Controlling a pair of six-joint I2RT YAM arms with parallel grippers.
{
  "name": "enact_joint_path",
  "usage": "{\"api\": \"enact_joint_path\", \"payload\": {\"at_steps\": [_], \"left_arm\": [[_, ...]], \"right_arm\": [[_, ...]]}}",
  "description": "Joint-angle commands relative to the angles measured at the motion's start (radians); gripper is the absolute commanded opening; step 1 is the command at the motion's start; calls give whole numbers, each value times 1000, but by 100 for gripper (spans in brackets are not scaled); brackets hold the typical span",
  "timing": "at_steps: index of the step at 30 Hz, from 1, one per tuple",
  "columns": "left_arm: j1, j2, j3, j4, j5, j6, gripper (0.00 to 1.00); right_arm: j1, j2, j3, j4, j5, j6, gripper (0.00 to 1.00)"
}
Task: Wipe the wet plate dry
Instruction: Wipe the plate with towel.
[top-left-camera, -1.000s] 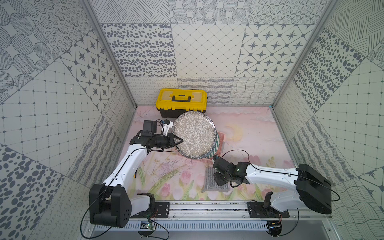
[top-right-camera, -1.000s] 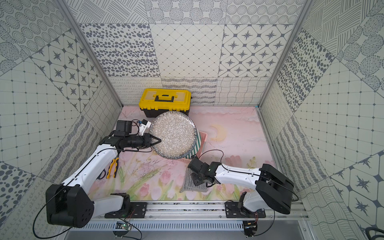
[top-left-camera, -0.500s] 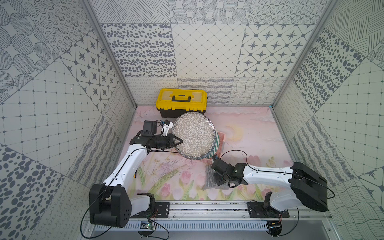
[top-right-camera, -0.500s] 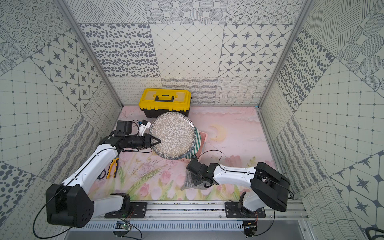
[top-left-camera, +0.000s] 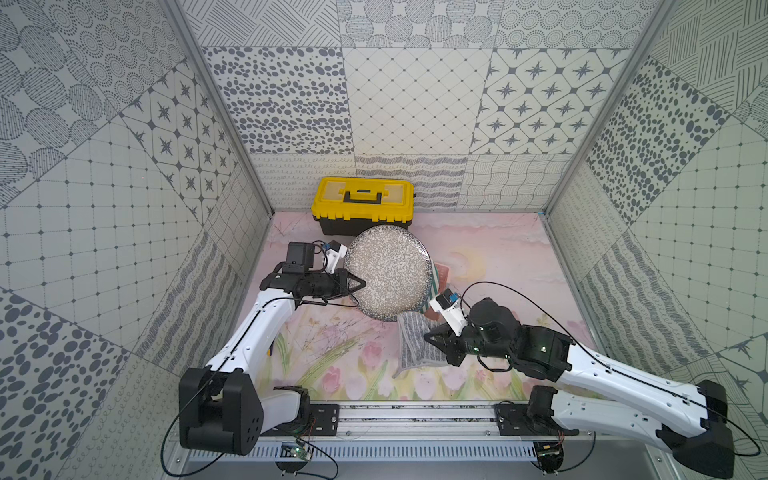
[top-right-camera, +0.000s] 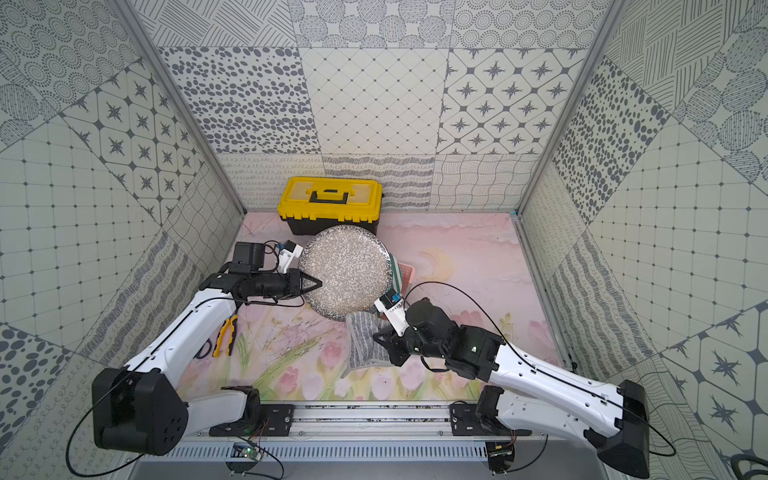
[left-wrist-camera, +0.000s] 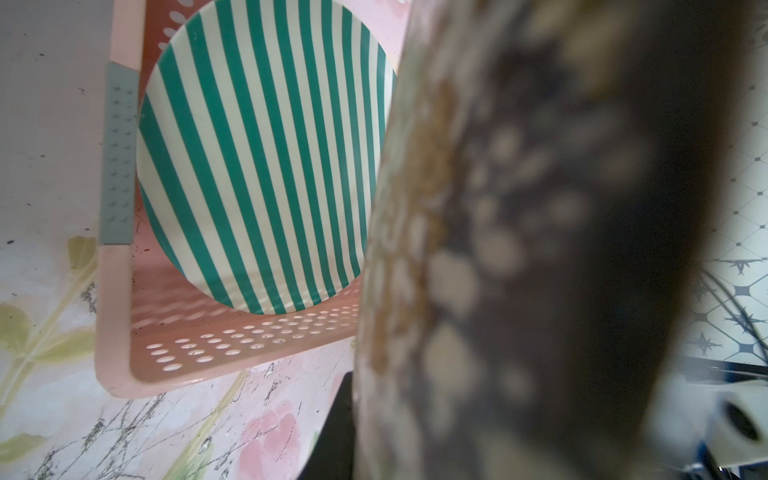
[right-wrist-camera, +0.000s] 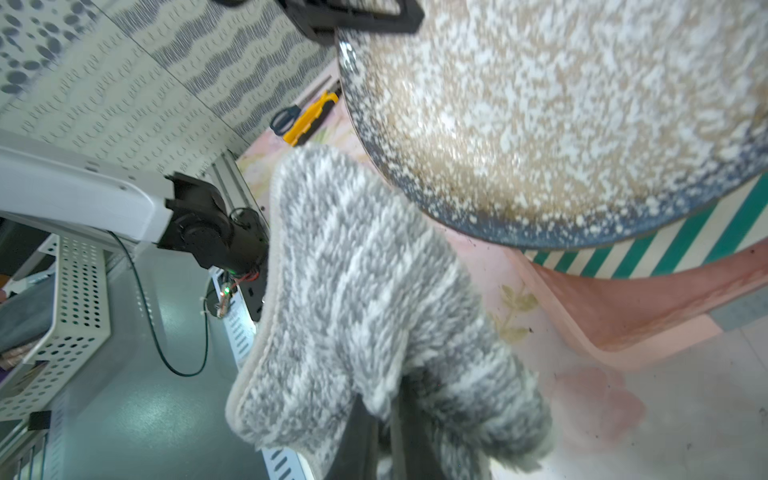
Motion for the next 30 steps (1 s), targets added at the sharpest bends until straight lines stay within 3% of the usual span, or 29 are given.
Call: {"api": "enact_joint_path", "payload": {"at_steps": [1, 7, 15, 19, 22, 30], "left_arm": [[12, -22, 3, 219, 312, 81, 0], [10, -25, 3, 208, 447, 103, 0], [3, -35, 12, 173, 518, 136, 0], [-3, -35, 15, 159, 535, 150, 0], [-8, -33, 15, 153, 540, 158, 0], [-19, -24, 18, 141, 537, 170, 0]], "right_arm": [[-60, 63, 121, 30, 47, -52, 0], [-231, 283, 317, 49, 88, 19, 0], [-323, 546, 510, 55, 167, -36, 0], [-323, 648, 581, 58, 189, -88, 0], [-312, 699, 620, 69, 118, -98, 0], [-142, 807, 725, 94, 26, -135, 0]]}}
